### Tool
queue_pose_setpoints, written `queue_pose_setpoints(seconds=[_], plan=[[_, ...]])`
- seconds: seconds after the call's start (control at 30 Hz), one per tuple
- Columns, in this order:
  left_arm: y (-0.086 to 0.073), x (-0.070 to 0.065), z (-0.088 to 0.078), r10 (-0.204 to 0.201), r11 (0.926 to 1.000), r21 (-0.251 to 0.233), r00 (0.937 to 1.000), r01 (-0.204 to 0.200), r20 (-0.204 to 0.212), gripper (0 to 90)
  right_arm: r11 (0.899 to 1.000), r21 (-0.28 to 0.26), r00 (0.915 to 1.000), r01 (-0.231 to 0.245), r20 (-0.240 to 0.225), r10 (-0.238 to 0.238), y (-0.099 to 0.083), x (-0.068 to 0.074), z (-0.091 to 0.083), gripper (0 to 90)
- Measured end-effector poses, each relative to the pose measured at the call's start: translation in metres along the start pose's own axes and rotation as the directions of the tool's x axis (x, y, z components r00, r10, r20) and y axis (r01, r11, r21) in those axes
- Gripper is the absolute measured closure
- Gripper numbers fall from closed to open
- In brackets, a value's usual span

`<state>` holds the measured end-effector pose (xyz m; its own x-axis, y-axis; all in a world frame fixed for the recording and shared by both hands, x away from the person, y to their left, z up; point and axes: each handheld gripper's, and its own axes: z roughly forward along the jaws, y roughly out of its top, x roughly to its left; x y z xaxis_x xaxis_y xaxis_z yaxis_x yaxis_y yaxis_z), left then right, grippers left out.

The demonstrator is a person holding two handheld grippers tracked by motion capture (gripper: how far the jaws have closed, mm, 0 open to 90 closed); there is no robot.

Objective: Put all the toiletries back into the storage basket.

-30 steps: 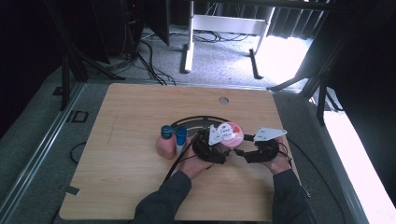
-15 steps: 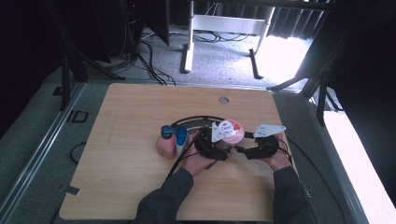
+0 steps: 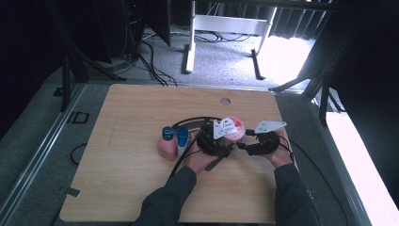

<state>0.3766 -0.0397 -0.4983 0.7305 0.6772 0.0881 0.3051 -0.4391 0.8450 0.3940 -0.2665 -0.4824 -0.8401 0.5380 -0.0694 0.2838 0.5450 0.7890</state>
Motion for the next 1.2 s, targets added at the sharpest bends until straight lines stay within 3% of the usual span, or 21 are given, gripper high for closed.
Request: queue_pose_setpoints(seconds=[0.57,0.93,1.2], plan=[[0.0,0.006,0.017,-0.015,0.9998,0.012,0.9996,0.016,-0.025,15.5,0.999,0.04,0.9998,-0.017,0.012,0.017,0.0,-0.014,0.012,34.0],[-0.001,0.012,0.022,-0.032,0.9994,0.015,0.9988,0.033,-0.037,15.7,0.997,0.076,0.9997,0.01,0.02,-0.012,0.008,-0.019,0.018,34.2],[-0.003,0.013,0.028,-0.047,0.9985,0.025,0.9979,0.048,-0.046,15.7,0.996,0.092,0.9997,-0.012,0.022,0.01,0.007,-0.021,0.024,34.1]])
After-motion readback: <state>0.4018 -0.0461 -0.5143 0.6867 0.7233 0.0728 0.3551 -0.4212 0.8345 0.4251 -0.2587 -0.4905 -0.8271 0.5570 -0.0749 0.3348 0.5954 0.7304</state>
